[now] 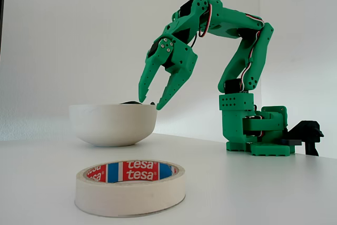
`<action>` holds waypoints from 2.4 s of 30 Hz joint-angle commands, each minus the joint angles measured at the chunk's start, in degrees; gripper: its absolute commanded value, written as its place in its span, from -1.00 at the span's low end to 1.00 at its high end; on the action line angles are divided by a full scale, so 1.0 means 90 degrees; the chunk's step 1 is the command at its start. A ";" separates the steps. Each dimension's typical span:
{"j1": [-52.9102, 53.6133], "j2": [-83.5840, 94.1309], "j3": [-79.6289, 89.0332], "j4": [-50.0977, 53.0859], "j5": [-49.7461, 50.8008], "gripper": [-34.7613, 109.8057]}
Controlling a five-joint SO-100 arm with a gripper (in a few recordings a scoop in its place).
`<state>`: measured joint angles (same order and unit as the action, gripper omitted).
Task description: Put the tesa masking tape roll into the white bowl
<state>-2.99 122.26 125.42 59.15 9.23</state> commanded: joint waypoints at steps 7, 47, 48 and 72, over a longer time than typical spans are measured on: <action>-0.0986 -0.1836 -0.1738 -0.0303 0.0430 -0.12; -0.2256 -0.3457 -0.1816 -0.1191 0.1123 -0.14; -0.2266 -0.3506 -0.1816 -0.1201 0.1133 -0.14; -0.2432 -0.3643 -0.1816 -0.1064 0.1436 -0.64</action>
<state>-24.35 87.54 111.88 48.34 21.09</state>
